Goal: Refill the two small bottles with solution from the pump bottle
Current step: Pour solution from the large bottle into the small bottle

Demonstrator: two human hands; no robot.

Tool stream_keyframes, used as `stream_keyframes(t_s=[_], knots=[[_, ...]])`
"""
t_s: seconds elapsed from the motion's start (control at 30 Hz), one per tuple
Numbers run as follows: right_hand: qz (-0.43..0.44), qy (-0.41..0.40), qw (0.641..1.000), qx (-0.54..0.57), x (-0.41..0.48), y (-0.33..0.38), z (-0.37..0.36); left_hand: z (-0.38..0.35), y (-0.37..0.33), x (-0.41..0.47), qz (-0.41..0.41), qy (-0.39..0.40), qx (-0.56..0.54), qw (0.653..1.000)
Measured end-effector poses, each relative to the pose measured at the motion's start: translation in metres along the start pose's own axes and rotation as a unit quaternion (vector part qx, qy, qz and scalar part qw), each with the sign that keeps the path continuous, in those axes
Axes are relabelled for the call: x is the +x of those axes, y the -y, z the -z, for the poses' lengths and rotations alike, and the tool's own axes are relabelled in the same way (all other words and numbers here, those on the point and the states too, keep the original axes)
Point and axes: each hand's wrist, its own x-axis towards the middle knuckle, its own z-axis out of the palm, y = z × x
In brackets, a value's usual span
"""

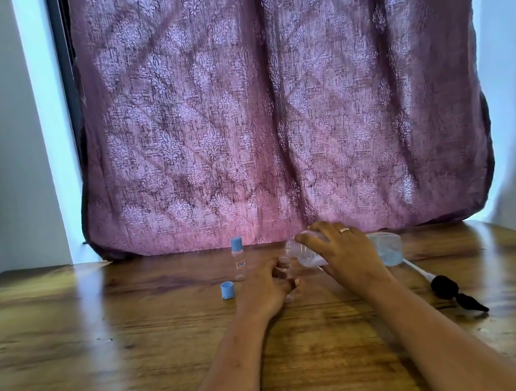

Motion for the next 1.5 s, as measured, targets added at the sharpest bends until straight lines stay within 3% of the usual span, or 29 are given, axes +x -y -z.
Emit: stream_keyframes(t_s=[0.37, 1.5], knots=[[0.006, -0.030, 0.999, 0.017, 0.001, 0.000, -0.004, -0.001, 0.002, 0.001, -0.003, 0.005, -0.010, 1.000], [-0.004, -0.014, 1.000, 0.013, 0.003, -0.001, -0.010, -0.001, 0.002, 0.000, -0.016, -0.012, -0.007, 1.000]])
